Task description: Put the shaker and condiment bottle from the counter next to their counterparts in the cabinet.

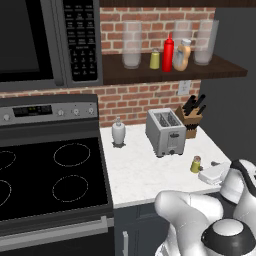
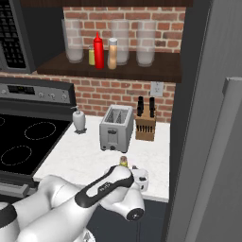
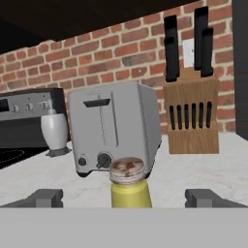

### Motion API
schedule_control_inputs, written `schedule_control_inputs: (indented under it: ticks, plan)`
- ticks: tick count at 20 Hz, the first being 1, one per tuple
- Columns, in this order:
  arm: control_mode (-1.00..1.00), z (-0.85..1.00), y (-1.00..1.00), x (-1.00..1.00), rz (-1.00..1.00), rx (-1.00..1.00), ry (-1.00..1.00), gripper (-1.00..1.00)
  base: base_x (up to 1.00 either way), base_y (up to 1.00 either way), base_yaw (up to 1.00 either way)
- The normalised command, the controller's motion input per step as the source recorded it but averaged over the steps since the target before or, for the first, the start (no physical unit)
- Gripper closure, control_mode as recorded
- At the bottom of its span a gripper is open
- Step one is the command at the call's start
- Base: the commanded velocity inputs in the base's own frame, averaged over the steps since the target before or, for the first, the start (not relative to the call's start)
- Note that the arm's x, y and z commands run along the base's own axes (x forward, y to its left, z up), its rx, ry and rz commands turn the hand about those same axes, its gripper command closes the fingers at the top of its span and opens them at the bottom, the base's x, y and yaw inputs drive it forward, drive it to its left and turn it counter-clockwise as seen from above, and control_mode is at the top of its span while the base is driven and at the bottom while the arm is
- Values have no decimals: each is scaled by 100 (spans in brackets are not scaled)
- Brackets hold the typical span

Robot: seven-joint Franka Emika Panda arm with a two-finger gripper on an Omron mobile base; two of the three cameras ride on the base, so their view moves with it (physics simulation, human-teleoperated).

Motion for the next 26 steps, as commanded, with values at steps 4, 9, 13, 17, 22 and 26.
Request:
schedule_control_inputs:
  ticks: [4, 9, 13, 17, 22, 26]
  plan:
    - [-100, -25, 0, 13, -3, 0, 0, -100, 0, 0, 0]
    - [-100, -21, 0, 12, -2, 0, 0, -100, 0, 0, 0]
    - [-100, -12, 0, 18, -3, 0, 0, -100, 0, 0, 0]
    - [-100, -12, 0, 26, -3, 0, 0, -100, 0, 0, 0]
    - [-100, -12, 0, 31, -3, 0, 0, -100, 0, 0, 0]
    - [-100, -19, 0, 27, -2, 0, 0, -100, 0, 0, 0]
